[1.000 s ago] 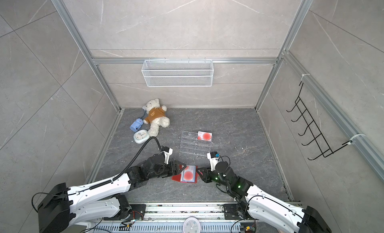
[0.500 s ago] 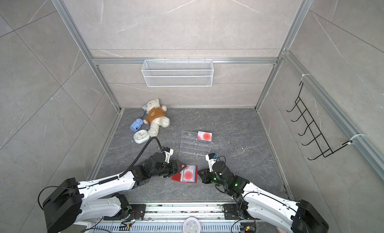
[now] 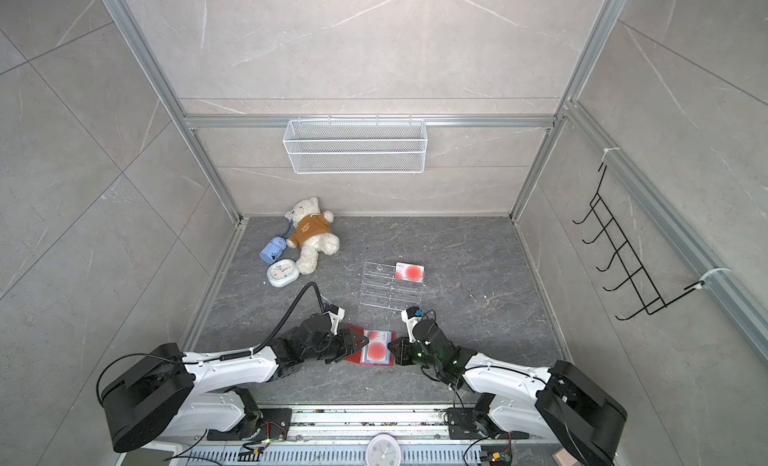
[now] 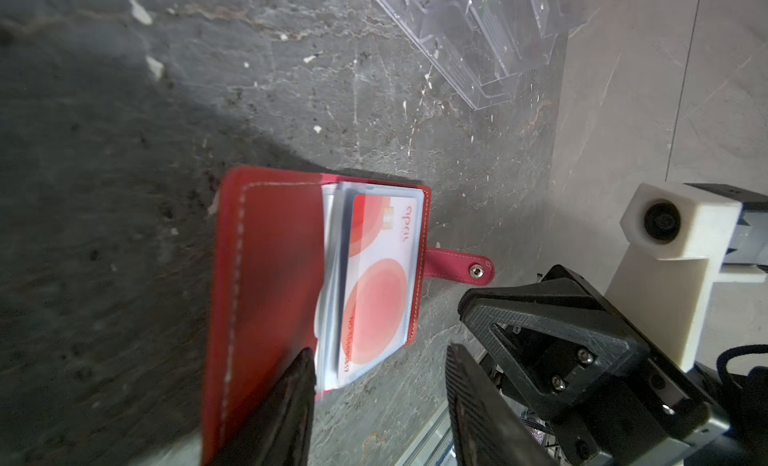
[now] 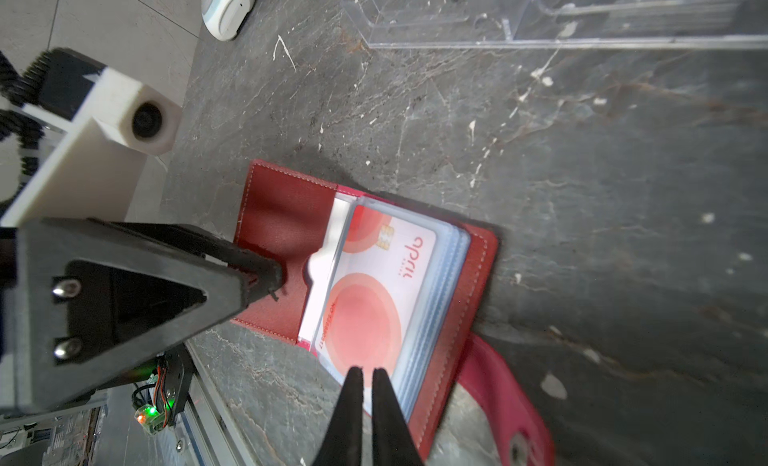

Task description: Take the credit cards out of the card holder

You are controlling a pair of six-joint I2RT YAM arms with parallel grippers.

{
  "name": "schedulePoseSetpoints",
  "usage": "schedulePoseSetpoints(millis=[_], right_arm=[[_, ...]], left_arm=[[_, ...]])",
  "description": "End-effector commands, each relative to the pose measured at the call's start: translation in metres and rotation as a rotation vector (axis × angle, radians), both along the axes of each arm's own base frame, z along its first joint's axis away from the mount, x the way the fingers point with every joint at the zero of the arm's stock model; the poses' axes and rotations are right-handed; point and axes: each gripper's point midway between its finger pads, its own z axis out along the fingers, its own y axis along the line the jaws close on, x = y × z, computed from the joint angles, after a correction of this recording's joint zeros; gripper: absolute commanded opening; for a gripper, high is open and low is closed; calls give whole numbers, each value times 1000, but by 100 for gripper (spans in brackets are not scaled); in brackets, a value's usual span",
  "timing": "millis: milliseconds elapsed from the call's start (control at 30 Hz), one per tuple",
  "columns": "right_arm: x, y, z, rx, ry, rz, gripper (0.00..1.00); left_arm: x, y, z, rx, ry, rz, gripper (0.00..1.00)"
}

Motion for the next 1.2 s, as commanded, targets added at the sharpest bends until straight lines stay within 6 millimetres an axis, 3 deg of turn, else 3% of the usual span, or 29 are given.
schedulePoseSetpoints(millis=[0, 733, 1167], right_arm=[[2, 6, 0, 39, -16, 6, 11], [4, 11, -31, 13, 29, 8, 10], [0, 11, -41, 14, 54, 17, 10]], left_arm=[[11, -7, 9, -73, -37, 32, 52], [13, -9, -6, -144, -52, 57, 45], [14, -8, -13, -182, -67, 74, 32]])
